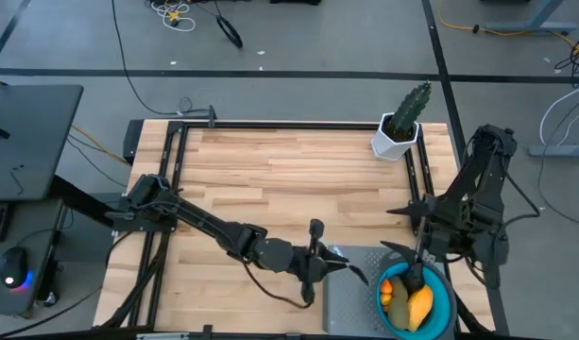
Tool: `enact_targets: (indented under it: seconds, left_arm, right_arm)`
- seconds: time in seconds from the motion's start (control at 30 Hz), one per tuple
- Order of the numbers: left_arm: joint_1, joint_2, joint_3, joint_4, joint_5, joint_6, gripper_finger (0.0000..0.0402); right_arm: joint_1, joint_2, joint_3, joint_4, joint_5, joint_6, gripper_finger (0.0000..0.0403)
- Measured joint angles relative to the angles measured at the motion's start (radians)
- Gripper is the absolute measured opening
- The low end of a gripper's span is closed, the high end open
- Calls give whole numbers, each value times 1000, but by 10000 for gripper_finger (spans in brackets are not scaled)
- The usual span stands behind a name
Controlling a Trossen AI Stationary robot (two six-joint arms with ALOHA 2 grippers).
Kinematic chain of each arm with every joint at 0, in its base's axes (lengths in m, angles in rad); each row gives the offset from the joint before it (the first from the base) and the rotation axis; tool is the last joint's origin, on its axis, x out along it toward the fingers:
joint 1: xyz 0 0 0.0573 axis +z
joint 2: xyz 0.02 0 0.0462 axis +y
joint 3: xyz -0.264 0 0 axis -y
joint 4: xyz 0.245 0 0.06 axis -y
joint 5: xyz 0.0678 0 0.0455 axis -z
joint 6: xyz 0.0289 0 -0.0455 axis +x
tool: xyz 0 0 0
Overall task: Pick & Place Fruit
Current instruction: Put the white patterned table knife on the shelf
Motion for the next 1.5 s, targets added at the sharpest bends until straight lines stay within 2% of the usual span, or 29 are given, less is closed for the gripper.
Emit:
enact_targets:
  seconds: [0.17, 0.3, 0.4, 0.47, 0.57, 0.7, 0.87, 0.93, 1.17, 1.5]
  left_arm:
    - [-1, 0, 7, 26, 2, -258, 37]
    - [-3, 0, 9, 80, -149, -401, 38]
    - [-1, 0, 9, 172, -235, -349, 38]
    - [0, 0, 9, 258, -247, -294, 37]
    - [5, 0, 10, 338, -179, -193, 38]
    - [16, 0, 10, 337, -94, -138, 39]
    - [47, 1, 9, 286, -102, -137, 40]
    - [58, 1, 9, 288, -92, -136, 40]
    - [69, 1, 9, 275, -7, -99, 40]
    - [54, 1, 9, 217, -54, -54, 41]
  right_arm:
    - [37, 0, 0, -1, 23, 0, 352]
    - [23, 0, -2, 2, -26, 45, 352]
    - [-16, 0, -17, -1, -126, 82, 352]
    - [-47, 1, -21, -1, -192, 101, 352]
    - [-101, 1, -22, 11, -242, 113, 352]
    - [-163, 1, -23, 102, -267, 71, 352]
    - [-266, 10, -23, 210, -507, 61, 349]
    - [-304, 29, -23, 216, -557, 71, 346]
    - [-385, 81, -24, 218, -571, 75, 323]
    - [-386, 81, -24, 253, -565, 50, 245]
